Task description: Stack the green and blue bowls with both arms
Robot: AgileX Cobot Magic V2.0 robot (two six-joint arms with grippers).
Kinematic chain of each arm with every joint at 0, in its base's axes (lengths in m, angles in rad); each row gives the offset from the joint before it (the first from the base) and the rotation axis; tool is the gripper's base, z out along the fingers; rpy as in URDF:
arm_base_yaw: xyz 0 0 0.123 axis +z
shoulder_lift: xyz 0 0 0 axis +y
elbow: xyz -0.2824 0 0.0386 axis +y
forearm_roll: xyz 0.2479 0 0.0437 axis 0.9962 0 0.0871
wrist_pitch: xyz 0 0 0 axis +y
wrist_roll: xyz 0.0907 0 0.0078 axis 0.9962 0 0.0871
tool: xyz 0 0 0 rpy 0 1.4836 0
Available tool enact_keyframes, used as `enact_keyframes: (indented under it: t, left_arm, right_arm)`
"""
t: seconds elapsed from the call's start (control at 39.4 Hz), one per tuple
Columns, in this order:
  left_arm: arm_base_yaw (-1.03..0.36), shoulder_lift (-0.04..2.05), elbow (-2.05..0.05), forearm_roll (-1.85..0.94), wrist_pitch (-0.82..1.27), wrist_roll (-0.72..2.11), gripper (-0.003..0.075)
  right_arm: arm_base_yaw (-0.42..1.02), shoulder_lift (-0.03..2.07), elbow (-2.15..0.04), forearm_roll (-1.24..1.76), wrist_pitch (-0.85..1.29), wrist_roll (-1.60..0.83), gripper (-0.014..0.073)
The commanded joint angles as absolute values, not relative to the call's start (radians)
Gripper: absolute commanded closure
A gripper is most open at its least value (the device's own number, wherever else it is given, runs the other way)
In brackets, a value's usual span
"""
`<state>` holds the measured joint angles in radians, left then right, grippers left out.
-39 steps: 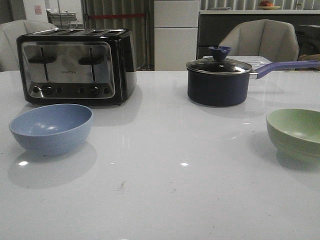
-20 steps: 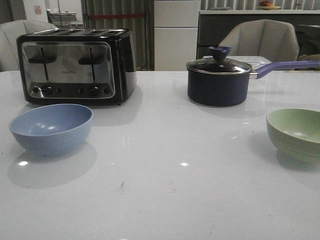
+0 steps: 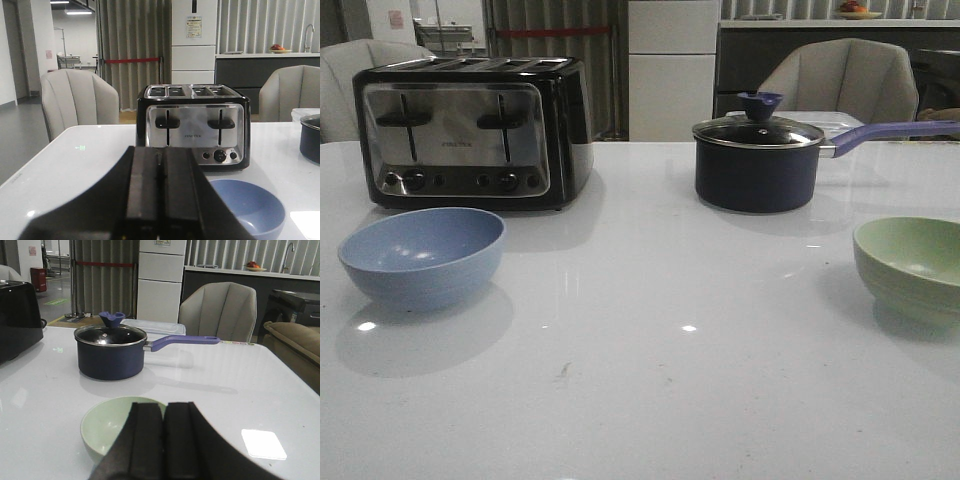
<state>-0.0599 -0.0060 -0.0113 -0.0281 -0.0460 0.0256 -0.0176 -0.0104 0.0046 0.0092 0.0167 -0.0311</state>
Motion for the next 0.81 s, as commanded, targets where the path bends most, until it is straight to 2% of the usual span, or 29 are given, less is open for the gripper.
enact_keyframes:
  t: [0.0,0.23,0.48,0.61,0.79]
  left_arm:
    - [-0.066,-0.022,-0.107,-0.032,-0.113,0.015,0.0622]
    - [-0.066,0.042,-0.360,-0.030,0.153,0.026,0.0622]
    - [-0.066,0.251,-0.652,-0.030,0.439,0.026,0.0622]
    - [-0.066,0.370,-0.741,-0.030,0.582,0.026,0.0622]
    - [-0.066,0.484,-0.747,-0.032,0.673,0.026,0.0622]
  right_arm:
    - [-0.017,-0.029,-0.118,0.000,-0.040,-0.032,0.0558]
    - [-0.017,0.046,-0.400,0.000,0.178,-0.032,0.0558]
    - [-0.017,0.251,-0.666,0.000,0.447,-0.032,0.0558]
    - [-0.017,0.350,-0.717,0.000,0.532,-0.032,0.0558]
    - [-0.017,0.478,-0.714,0.000,0.623,-0.032,0.0558]
